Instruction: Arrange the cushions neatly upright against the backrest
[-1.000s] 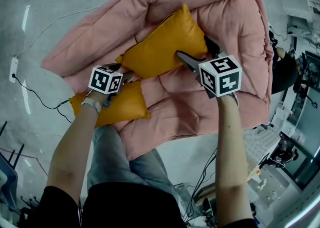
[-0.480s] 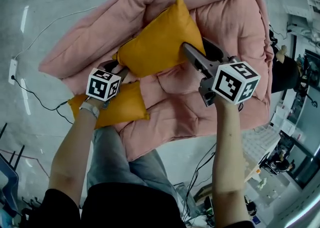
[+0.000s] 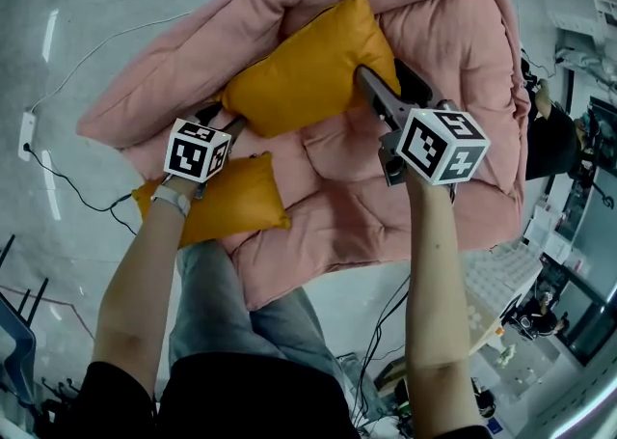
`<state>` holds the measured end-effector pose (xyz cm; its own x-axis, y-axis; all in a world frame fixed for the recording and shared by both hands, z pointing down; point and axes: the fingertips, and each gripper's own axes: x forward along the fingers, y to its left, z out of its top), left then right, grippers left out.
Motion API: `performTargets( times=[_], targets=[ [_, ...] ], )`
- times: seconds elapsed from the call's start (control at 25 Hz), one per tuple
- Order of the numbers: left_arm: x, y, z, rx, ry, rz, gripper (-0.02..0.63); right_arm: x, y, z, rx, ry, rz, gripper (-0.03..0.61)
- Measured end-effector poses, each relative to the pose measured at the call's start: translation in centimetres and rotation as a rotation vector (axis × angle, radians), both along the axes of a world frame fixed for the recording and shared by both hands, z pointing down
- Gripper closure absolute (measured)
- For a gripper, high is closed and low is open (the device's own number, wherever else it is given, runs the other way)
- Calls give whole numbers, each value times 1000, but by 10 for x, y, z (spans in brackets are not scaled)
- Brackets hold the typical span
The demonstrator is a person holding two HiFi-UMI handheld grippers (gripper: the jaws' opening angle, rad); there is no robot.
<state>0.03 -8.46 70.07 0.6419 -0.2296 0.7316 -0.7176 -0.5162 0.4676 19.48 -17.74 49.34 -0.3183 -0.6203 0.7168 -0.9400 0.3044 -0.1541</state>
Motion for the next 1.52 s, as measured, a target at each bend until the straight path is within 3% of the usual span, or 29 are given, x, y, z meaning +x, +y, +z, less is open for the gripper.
performTargets(
  times=[0.2,0.36,0.48,0.56,0.72,0.92,1.12,1.32,1.52],
  targets=[
    [-15,25,-12,-38,20,30,387,4,16,-22,36,3,11,267],
    [-41,55,-26,-42,-12,54,387,7,42,-45,66,-5,45,267],
    [-72,75,-41,-36,-32,15,387,-3,77,-44,39,-53,68,267],
    [-102,87,-45,-50,-42,-48,385,-23,107,-20,-31,-103,68,265],
    [-162,118,-41,-103,-69,-175,363,-72,178,62,-281,-206,49,198],
    [-208,163,-29,-187,-83,-239,332,-103,238,136,-492,-251,87,172],
    [-219,193,-17,-254,-46,-300,299,-124,270,186,-627,-284,99,172],
    [-220,208,0,-368,78,-396,293,-143,291,217,-726,-287,90,172],
    [-214,216,9,-384,113,-386,300,-145,296,229,-774,-329,66,172]
  ],
)
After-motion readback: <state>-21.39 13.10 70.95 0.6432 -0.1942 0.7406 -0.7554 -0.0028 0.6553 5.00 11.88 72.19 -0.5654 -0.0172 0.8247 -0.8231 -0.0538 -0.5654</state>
